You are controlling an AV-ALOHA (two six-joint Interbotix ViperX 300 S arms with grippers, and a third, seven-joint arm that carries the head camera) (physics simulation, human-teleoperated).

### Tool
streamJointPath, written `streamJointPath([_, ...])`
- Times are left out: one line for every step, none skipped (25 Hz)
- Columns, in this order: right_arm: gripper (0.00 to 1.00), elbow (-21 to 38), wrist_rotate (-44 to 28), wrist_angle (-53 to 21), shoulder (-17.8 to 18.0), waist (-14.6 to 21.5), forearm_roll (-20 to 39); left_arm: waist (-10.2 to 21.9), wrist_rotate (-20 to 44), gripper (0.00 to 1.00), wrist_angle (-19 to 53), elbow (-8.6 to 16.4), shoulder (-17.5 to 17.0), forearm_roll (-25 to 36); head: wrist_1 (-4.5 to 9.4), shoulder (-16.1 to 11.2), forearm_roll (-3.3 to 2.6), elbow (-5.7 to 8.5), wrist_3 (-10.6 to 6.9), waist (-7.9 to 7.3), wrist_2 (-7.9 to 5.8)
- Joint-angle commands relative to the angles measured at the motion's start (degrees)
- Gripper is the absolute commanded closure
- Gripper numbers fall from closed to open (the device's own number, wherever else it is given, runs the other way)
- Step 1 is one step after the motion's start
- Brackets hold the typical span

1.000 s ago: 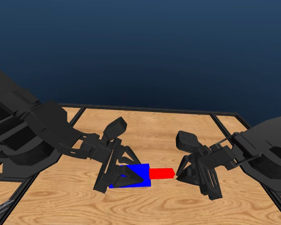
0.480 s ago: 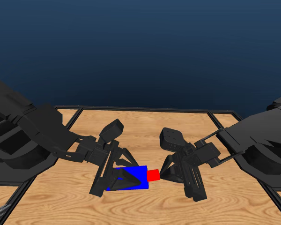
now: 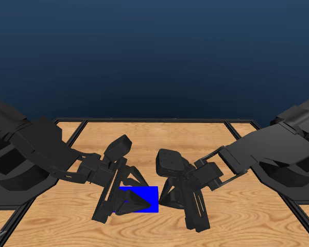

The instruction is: Insert peg into socket

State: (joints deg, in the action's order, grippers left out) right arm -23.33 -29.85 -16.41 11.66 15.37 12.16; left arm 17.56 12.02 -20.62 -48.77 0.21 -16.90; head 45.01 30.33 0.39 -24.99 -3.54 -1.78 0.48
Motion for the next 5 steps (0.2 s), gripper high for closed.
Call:
streamJointPath([1.00, -1.62, -0.44, 2.33, -1.92, -0.55, -1.25, -0.85, -0.81, 1.00, -1.66, 1.49, -1.45, -0.42, -0.67, 0.73, 0.05, 0.91, -0.14, 0.07, 0.20])
streamJointPath([1.00, -2.80, -1.09, 3.23, -2.71, -0.59, -1.71, -1.21, -0.07, 1.00, -1.60, 1.49, -1.52, -0.20, -0.68, 0.75, 0.05, 0.92, -0.14, 0.08, 0.22])
streamJointPath([1.00, -4.43, -1.74, 4.52, -3.47, -0.75, -2.45, -1.18, -0.05, 1.00, -1.63, 1.57, -1.69, -0.16, -0.61, 0.79, 0.05, 0.93, -0.12, 0.12, 0.27])
streamJointPath([1.00, -5.23, -2.47, 6.02, -4.50, -0.86, -2.72, -1.15, -0.01, 1.00, -1.66, 1.63, -1.80, -0.10, -0.68, 0.79, 0.05, 0.92, -0.13, 0.14, 0.29])
streamJointPath([1.00, -7.77, -2.68, 9.85, -5.60, -1.31, -5.20, -0.76, -0.16, 1.00, -2.72, 1.02, -1.50, -0.17, -0.73, 0.79, 0.02, 0.94, -0.09, 0.24, 0.29])
